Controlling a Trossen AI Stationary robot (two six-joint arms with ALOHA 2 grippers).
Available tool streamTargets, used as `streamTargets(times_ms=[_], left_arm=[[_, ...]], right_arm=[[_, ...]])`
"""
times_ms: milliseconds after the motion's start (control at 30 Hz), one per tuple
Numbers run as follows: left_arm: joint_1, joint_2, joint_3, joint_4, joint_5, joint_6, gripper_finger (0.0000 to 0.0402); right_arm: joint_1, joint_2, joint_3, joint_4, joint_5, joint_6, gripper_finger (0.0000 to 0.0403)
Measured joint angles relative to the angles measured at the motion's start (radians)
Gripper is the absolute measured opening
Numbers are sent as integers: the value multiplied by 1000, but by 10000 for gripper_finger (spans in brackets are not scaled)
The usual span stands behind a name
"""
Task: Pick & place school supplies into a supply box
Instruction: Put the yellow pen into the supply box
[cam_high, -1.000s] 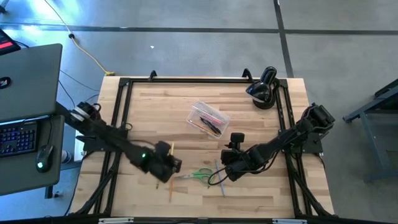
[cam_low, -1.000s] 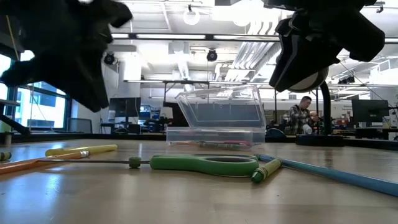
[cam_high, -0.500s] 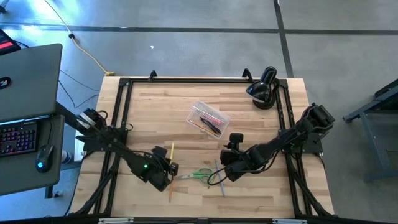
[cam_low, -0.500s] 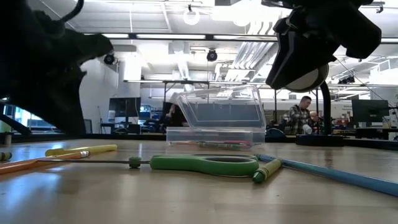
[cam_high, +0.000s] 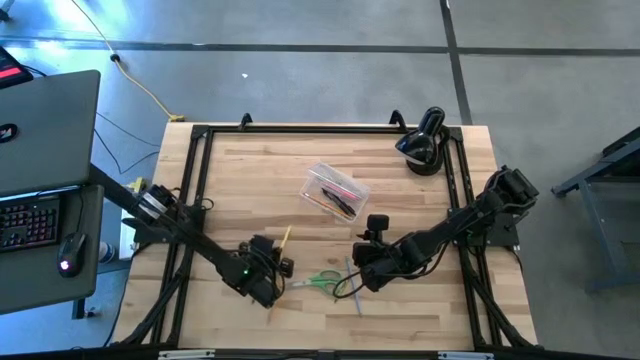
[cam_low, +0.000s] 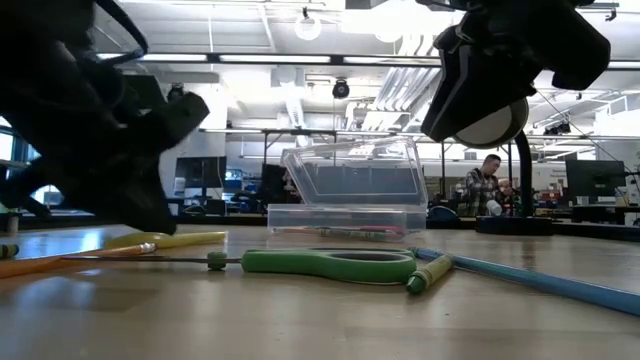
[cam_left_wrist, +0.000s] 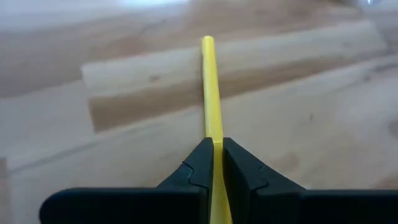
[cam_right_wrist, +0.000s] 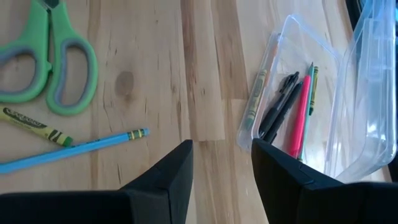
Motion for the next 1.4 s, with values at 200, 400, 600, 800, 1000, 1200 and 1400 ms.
streamTargets(times_ms=[200,400,600,800,1000,1200,1400], left_arm=[[9,45,-2,37,-73,56,61],[19,67,-3,36,-147,118,87],[83,67,-4,46,-114,165,144],[142,65,-3,51,-109,224,175],[171,70,-4,61,-99,222,169],[164,159,-4,127,-177,165,141],[165,168,-4,100,-196,81,102]], right_arm=[[0,0,0,4,-6,0,142],[0,0,0,15,-10,-23,142],[0,0,0,29,-11,-27,142],[0,0,0,29,-30,-26,142],[0,0,0,29,-30,-25,142],[0,0,0,29,-31,-26,142],[0,0,0,28,-31,-29,142]])
